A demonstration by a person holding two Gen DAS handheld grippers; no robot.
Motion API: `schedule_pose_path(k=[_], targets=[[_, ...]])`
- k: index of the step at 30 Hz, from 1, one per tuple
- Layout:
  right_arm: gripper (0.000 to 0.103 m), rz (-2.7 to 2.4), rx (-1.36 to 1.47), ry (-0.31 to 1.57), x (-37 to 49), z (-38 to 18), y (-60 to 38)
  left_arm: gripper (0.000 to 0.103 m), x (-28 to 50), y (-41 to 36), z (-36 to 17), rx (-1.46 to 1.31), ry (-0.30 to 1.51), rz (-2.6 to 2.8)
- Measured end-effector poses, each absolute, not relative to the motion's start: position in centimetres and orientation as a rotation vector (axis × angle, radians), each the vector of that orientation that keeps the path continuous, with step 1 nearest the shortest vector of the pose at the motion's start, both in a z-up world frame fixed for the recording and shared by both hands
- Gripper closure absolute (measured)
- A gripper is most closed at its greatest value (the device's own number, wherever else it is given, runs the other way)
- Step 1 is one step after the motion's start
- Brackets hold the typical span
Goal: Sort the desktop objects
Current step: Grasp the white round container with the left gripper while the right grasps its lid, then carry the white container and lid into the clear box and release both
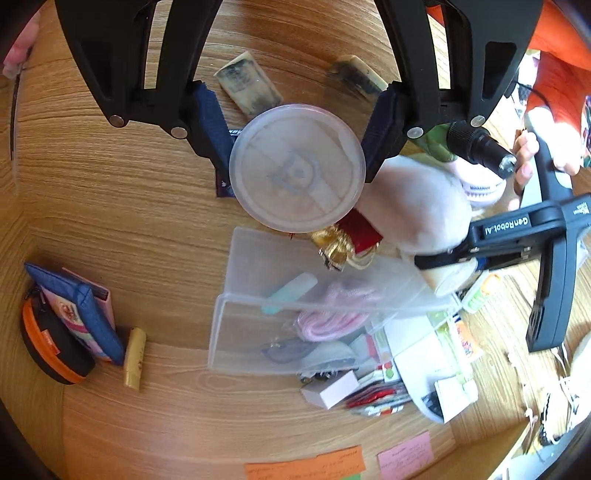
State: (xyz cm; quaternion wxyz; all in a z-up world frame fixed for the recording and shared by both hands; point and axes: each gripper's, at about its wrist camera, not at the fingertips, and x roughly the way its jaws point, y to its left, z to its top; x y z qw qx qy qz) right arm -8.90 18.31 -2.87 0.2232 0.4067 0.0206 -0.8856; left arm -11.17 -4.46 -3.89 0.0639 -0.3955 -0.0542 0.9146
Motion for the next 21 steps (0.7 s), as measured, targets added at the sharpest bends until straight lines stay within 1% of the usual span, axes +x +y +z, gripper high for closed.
schedule_pose_path(k=[6, 13, 21], targets=[[0.040, -2.477, 1.083, 0.040, -8.9, -1.4, 19.1, 0.046, -10.0, -5.7, -2.7, -1.151, -0.196, 2.811], [0.040, -2.514, 1.028, 0.014, -9.1, 0.3, 19.9, 0.046, -8.5, -6.3, 0.0, -1.046, -0.207, 2.854], [0.040, -2.526, 0.952, -0.011, -9.9, 2.2, 19.4, 0.046, -8.8, -6.4, 2.7, -0.944, -0.214, 2.883]])
